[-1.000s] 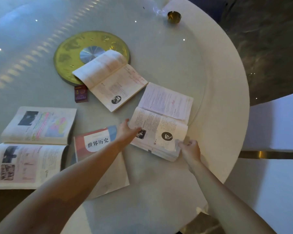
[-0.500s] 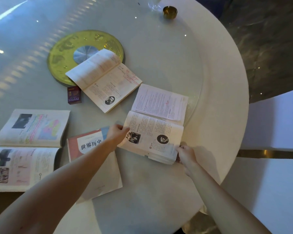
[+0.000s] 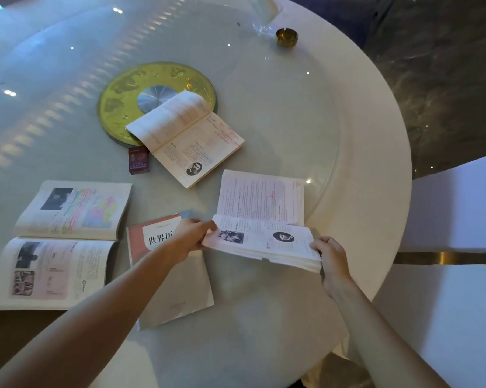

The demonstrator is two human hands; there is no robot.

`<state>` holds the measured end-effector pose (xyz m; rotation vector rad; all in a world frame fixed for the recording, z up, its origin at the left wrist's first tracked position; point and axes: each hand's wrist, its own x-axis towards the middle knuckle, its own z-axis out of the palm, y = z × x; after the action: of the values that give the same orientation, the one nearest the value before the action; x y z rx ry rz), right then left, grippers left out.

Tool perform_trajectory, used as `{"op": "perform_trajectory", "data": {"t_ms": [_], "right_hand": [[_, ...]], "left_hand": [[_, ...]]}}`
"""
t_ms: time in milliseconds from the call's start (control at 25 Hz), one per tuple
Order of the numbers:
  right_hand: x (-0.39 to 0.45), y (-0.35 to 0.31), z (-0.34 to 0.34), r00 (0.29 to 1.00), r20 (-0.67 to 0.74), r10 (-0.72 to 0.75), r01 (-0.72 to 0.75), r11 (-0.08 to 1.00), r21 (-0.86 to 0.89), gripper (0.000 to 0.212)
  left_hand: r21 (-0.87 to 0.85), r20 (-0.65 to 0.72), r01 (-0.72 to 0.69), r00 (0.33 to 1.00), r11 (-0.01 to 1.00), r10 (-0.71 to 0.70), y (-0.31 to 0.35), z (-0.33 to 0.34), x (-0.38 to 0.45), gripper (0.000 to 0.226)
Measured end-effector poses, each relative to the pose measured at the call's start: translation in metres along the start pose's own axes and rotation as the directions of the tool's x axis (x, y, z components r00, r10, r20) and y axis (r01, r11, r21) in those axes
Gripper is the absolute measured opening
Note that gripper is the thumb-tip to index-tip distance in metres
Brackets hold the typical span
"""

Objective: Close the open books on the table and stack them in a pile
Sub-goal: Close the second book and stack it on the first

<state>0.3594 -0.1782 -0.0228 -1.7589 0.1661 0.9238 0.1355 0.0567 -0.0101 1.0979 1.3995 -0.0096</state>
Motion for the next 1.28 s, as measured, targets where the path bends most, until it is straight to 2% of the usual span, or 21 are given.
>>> {"op": "perform_trajectory", "data": {"t_ms": [160,280,440,600,680,760,840,920,1000,1040,1080,1160,1280], "right_hand": [[0.016,-0.033,0.005,0.996,0.085,0.022,-0.035,0.987,0.156,0.007],[0.034,-0.055,0.013,0.988,0.152,0.029,-0.056,0.982,0.179,0.012],[0.074,-0.077,0.025,0.983,0.176,0.053,-0.063,0.997,0.053,0.027],[0.112,-0.086,0.033,0.975,0.205,0.089,-0.048,0.979,-0.196,0.031],[0.124,-0.089,0.04,0.982,0.189,0.029,0.04,0.934,-0.354,0.027],[0.137,-0.093,0.049,0.983,0.156,-0.096,0.167,0.822,-0.544,0.03],[0.148,-0.099,0.06,0.952,0.176,-0.25,0.299,0.638,-0.71,0.045],[0.158,-0.102,0.075,0.858,0.376,-0.351,0.499,0.395,-0.771,0.049],[0.164,-0.101,0.09,0.746,0.592,-0.304,0.643,0.098,-0.76,0.049],[0.166,-0.1,0.095,0.714,0.649,-0.262,0.669,-0.017,-0.743,0.049],[0.168,-0.099,0.098,0.706,0.672,-0.223,0.673,-0.083,-0.735,0.05],[0.17,-0.096,0.097,0.725,0.664,-0.18,0.652,-0.128,-0.747,0.049],[0.168,-0.091,0.082,0.765,0.612,-0.202,0.61,-0.079,-0.788,0.04]], "left_hand": [[-0.237,0.065,-0.002,0.998,0.972,0.018,0.023,0.006,0.009,0.028],[-0.322,0.029,0.002,1.0,0.947,0.008,0.033,0.014,0.018,0.035],[-0.375,-0.014,0.018,1.0,0.927,-0.026,0.039,0.031,0.037,0.045],[-0.369,-0.063,0.065,0.994,0.927,-0.094,0.034,0.047,0.048,0.026],[-0.333,-0.088,0.106,0.986,0.937,-0.143,0.024,0.056,0.048,0.019],[-0.313,-0.094,0.147,0.978,0.938,-0.185,0.011,0.066,0.048,0.019],[-0.307,-0.066,0.191,0.973,0.932,-0.221,0.0,0.076,0.044,0.02],[-0.289,-0.05,0.215,0.97,0.933,-0.239,-0.006,0.087,0.04,0.02],[-0.282,-0.064,0.217,0.968,0.935,-0.244,-0.007,0.102,0.036,0.018],[-0.295,-0.066,0.216,0.967,0.931,-0.245,-0.007,0.109,0.035,0.016],[-0.321,-0.063,0.209,0.969,0.924,-0.241,-0.005,0.115,0.035,0.014],[-0.389,-0.065,0.179,0.973,0.904,-0.22,-0.001,0.124,0.038,0.012],[-0.432,-0.161,0.1,0.969,0.896,-0.186,0.01,0.124,0.043,0.008]]}}
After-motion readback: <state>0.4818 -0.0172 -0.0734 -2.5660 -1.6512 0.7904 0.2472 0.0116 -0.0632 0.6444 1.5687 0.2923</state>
